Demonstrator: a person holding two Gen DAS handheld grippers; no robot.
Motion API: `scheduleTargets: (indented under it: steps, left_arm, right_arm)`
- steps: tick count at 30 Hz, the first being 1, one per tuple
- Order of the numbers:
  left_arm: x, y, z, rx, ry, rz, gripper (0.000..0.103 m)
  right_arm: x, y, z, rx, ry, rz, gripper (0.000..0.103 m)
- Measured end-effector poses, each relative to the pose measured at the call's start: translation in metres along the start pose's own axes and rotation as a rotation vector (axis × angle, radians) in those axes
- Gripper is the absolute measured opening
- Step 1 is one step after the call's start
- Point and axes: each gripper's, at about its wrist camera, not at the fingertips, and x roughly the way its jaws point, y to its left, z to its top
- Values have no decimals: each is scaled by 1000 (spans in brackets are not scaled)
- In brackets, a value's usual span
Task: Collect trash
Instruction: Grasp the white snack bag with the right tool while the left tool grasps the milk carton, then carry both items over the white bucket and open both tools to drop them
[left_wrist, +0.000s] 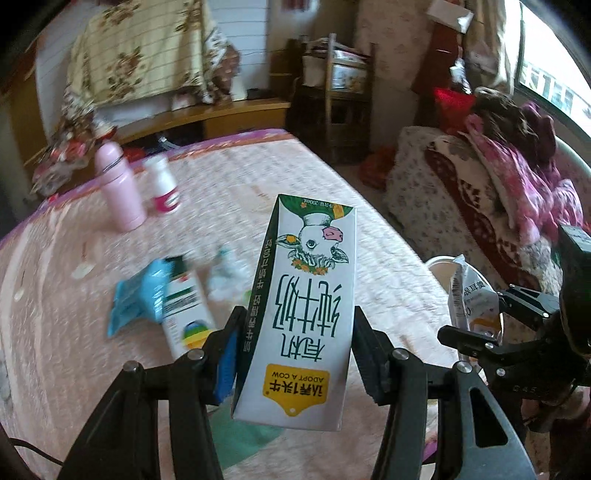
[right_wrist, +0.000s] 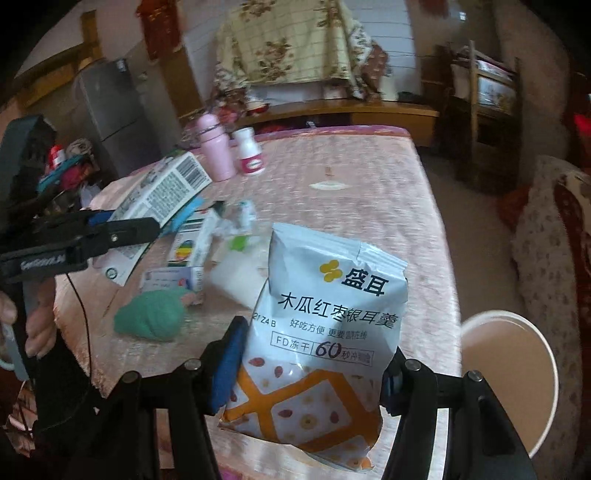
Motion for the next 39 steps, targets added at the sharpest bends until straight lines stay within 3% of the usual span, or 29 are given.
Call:
scheduleTargets:
  steps: [18, 31, 34, 35, 38, 39]
  left_arm:
    - [52, -145, 27, 173, 28, -138, 56]
    - [92, -194, 26, 185, 67, -224, 57]
    - [99, -199, 26, 162, 66, -282, 57]
    - [102, -202, 27, 156, 68, -299, 59]
    - [106, -203, 27, 122, 60, -335, 84]
    - [106, -201, 27, 106, 54, -344, 85]
  right_arm:
    - [-52, -128, -39, 223, 4, -283, 65]
    - [-57, -182, -64, 318, 33, -397, 67]
    - [-53, -191, -66, 332, 39, -428, 68]
    - [-52, -194, -68, 340, 40, -438, 72]
    - [-50, -203, -72, 364, 36, -485, 80]
    - [-50, -205, -72, 373, 30, -497, 82]
